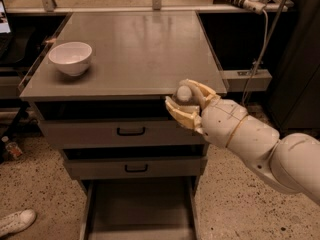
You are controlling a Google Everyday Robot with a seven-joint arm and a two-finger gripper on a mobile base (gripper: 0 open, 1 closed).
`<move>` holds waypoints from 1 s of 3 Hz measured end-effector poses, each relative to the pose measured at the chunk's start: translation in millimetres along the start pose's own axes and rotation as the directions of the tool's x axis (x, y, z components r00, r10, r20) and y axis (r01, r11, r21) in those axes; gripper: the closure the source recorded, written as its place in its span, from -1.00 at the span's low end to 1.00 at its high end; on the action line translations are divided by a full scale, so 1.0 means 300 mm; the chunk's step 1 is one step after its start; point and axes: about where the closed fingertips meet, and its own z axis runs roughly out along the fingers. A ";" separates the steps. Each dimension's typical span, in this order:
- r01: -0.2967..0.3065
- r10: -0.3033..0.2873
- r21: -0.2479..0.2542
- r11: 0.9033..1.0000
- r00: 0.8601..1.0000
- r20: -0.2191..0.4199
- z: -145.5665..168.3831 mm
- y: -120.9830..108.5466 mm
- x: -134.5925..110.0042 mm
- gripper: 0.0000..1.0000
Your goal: Pick water bottle from bottom drawer and place on counter
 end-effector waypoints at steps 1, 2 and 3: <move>0.026 -0.028 0.042 0.999 0.999 0.045 0.020 -0.074 -0.098 1.00; 0.084 -0.090 0.075 0.994 0.992 0.084 0.040 -0.167 -0.231 1.00; 0.144 -0.159 0.121 0.982 0.979 0.125 0.063 -0.253 -0.350 1.00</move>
Offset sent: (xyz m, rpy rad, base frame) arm 0.0458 -0.0347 0.1421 0.0061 -0.2317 -0.0891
